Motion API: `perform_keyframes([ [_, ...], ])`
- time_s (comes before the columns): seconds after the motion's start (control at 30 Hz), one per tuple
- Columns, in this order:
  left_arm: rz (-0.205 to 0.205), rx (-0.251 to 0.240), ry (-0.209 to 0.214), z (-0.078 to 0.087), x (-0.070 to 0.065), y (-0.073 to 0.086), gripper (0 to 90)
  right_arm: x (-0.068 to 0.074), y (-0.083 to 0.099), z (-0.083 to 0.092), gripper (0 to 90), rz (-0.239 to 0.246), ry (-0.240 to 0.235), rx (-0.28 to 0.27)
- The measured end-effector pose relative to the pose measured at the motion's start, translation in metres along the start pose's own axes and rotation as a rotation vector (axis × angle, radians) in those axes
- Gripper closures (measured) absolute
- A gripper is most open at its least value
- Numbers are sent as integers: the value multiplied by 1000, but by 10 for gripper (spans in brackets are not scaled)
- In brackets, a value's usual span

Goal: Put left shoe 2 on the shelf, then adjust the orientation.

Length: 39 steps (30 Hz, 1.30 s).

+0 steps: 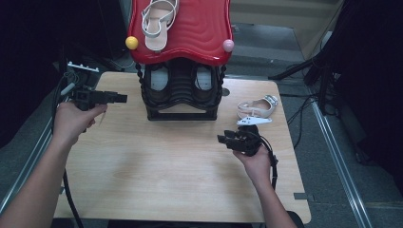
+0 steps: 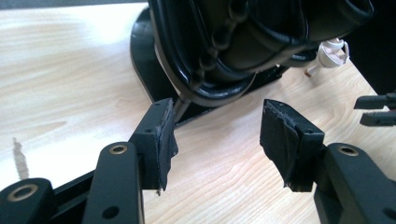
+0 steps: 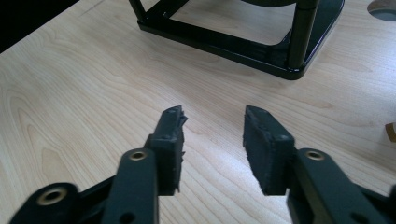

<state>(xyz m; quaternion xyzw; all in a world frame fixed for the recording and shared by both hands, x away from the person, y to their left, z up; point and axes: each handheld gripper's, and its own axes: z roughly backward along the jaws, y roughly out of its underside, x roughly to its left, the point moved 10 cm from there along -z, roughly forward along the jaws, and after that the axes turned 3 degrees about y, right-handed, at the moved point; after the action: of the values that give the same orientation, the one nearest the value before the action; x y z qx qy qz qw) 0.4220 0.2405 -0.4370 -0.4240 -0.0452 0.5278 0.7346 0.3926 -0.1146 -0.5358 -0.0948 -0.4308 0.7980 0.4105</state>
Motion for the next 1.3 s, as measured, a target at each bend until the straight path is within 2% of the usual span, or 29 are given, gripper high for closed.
perform_keyframes([
  [0.27,-25,4,18,-8,-6,26,450,-5,2,0,821,-8,18,17],
  [0.37,-22,6,31,-12,-8,35,449,-12,2,0,900,-30,26,19],
  [0.47,-27,21,37,-17,-9,44,449,-17,1,2,900,-45,46,18],
  [0.53,-11,28,45,-20,-8,50,446,-21,-1,3,900,-56,58,8],
  [0.63,-12,42,38,-26,-5,59,448,-26,-1,5,900,-60,74,9],
  [0.73,-10,34,43,-30,-6,65,449,-30,0,5,900,-62,90,14],
  [0.8,-21,53,39,-33,-6,70,448,-32,0,6,900,-70,94,8],
  [0.9,-23,40,53,-34,-9,74,448,-36,-2,9,900,-75,101,-2],
  [1.0,-42,49,49,-36,-11,81,447,-43,-3,10,900,-77,123,-5],
  [1.3,-57,55,44,-43,-10,94,449,-65,-9,8,900,-108,171,-17],
])
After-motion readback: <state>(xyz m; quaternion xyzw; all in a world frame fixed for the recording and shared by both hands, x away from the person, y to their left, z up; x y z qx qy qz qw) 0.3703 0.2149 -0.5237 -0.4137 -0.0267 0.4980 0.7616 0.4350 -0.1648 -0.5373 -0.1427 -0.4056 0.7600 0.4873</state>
